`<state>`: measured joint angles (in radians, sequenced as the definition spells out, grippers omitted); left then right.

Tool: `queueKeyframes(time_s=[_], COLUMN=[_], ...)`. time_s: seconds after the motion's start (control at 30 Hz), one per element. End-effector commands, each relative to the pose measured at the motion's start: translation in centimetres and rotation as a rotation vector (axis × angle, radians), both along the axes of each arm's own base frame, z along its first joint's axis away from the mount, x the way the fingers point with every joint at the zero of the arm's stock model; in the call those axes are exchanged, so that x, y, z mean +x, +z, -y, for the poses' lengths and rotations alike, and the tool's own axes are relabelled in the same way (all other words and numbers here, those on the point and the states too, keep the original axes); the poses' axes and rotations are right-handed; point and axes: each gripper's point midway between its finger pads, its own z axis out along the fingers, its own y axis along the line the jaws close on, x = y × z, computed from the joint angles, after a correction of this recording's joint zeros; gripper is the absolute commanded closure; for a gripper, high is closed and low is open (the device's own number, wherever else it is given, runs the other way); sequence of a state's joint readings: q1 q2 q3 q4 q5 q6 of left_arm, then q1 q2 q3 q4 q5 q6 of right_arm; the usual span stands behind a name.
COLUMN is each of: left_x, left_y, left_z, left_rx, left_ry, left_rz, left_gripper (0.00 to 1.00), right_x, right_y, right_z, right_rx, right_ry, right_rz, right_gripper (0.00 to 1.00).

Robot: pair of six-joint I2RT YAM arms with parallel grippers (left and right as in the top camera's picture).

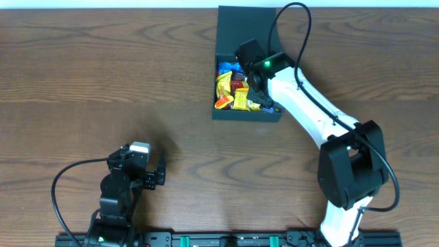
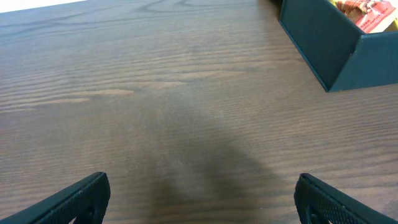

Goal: Pack container
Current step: 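Lift the Eclipse tin and carry it over the black box, then lower the Eclipse tin into the box's right side and release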

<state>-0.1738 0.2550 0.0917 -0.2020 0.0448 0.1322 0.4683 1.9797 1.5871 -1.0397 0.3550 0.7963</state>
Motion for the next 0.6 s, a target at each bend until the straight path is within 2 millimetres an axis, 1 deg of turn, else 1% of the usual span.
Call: queueKeyframes(time_s=[0.0,0.2,0.33,0.47,0.57], left_x=[-0.3,-0.3,-0.3,-0.3,-0.3], left_y=[-1.4,-1.4,-1.4,-1.4,-1.4], left_z=[-0.3,-0.3,-0.3,-0.3,-0.3], left_rx=[0.019,0.019,0.019,0.019,0.019], left_ry=[0.009,0.009,0.009,0.009,0.009], left_rz=[-0.027,-0.027,-0.027,-0.027,-0.027], left_gripper=[0.05,0.05,0.04,0.05,0.05], right_x=[0.4,0.9,1.3,1.7,1.8], right_y=[0.6,0.7,0.5,0.6,0.1], right_z=[0.2,0.3,0.1,0.2,0.6], right_rx=[-0.024,-0.055,-0.082,-0.089,-0.089], right_ry=[0.084,0.194,0.298,0.35,0.342], right_rz=[0.007,-0.01,-0.018,-0.02,-0.017], right_gripper=[0.69,0.69,0.69,0.69,0.7])
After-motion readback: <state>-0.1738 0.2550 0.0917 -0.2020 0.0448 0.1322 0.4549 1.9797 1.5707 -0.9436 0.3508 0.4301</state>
